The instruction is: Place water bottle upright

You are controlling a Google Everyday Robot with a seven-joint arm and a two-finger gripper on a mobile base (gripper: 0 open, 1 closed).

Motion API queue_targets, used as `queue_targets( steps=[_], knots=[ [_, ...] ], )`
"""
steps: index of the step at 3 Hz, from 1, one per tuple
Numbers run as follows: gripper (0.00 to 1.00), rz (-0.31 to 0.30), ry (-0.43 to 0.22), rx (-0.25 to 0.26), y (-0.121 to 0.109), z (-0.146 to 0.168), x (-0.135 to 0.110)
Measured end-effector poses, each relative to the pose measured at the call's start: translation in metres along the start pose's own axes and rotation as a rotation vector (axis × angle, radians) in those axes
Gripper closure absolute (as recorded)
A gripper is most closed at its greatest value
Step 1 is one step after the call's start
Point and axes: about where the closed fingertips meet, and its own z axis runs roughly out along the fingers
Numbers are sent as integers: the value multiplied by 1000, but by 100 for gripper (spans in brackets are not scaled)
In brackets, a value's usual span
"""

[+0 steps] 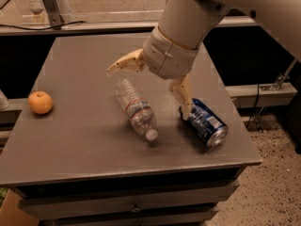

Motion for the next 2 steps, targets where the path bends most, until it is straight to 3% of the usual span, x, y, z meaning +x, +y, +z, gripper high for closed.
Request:
queue_targets(
  steps=[1,2],
  knots=[
    [0,-165,0,-72,4,18,-2],
    [0,-302,-17,-110,6,34,-2]
  ],
)
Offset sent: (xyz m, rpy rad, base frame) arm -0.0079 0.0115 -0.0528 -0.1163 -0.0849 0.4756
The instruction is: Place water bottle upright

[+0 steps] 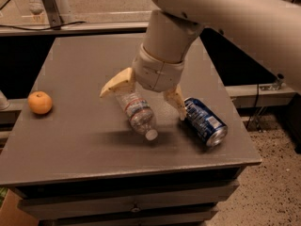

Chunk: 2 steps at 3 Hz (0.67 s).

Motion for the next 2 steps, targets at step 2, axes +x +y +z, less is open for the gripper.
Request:
queue_targets(
  steps=[2],
  knots=[
    [0,-208,-47,-65,-19,26,4]
  ],
)
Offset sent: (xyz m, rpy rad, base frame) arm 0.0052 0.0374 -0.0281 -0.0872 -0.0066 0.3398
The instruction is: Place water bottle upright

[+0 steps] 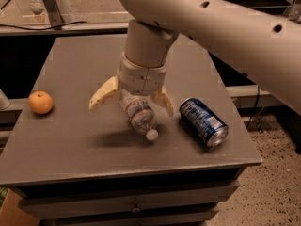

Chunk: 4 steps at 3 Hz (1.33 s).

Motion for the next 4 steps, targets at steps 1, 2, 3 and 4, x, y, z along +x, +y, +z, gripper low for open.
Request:
queue_targets(
  steps=[1,2,3,4],
  knots=[
    [0,-82,0,-33,-9,4,11],
    [0,-153,6,-62,-14,8,19],
    [0,-190,12,-72,-7,9,25],
    [19,-204,15,-73,8,9,28]
  ],
)
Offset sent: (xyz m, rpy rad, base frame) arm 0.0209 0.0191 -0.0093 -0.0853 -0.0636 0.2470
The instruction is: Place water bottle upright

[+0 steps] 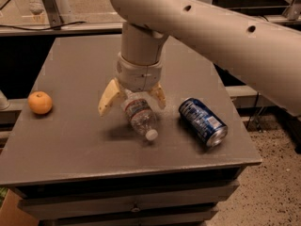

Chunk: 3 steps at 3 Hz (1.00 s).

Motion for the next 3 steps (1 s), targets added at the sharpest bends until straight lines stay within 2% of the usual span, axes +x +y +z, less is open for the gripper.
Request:
queue_targets(
  steps=[3],
  knots=[
    [87,5,-34,8,17,4,-12]
  ],
)
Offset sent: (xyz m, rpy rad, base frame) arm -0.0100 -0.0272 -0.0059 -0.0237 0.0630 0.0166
